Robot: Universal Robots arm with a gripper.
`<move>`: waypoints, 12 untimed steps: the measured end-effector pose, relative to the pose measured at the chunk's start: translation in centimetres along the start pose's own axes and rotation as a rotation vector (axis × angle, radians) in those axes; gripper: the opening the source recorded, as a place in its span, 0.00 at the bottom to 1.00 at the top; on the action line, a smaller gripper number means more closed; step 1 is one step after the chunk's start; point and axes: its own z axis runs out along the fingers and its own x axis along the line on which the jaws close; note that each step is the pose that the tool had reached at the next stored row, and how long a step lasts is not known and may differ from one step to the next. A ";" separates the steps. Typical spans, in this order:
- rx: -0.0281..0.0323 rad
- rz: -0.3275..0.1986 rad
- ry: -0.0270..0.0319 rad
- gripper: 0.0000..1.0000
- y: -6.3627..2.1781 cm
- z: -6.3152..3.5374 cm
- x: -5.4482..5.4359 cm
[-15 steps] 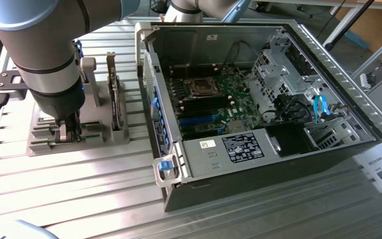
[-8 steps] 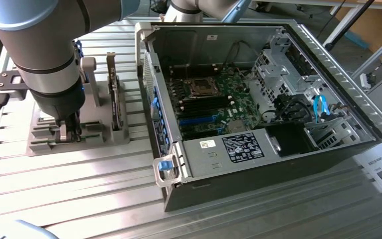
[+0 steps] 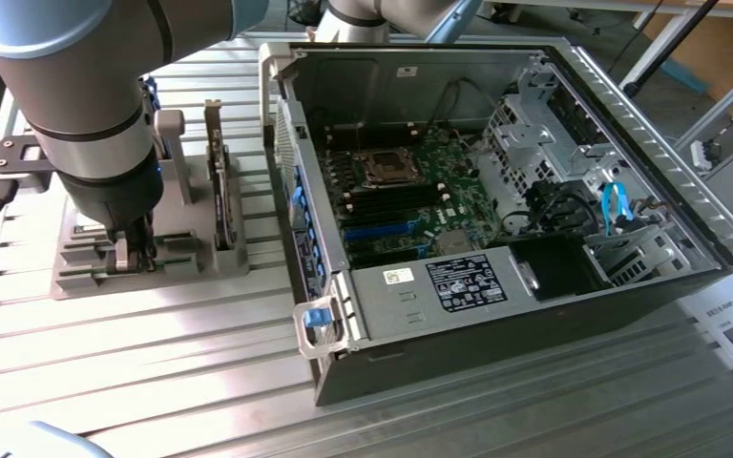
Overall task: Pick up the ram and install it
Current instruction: 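Pick up the ram and move it above insertion slot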
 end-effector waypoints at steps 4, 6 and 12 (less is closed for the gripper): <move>0.0000 0.000 0.0000 0.24 0.00 0.00 0.0; 0.0000 0.000 0.0000 0.24 0.00 0.00 0.0; 0.0000 0.000 0.0000 0.12 0.00 0.00 0.0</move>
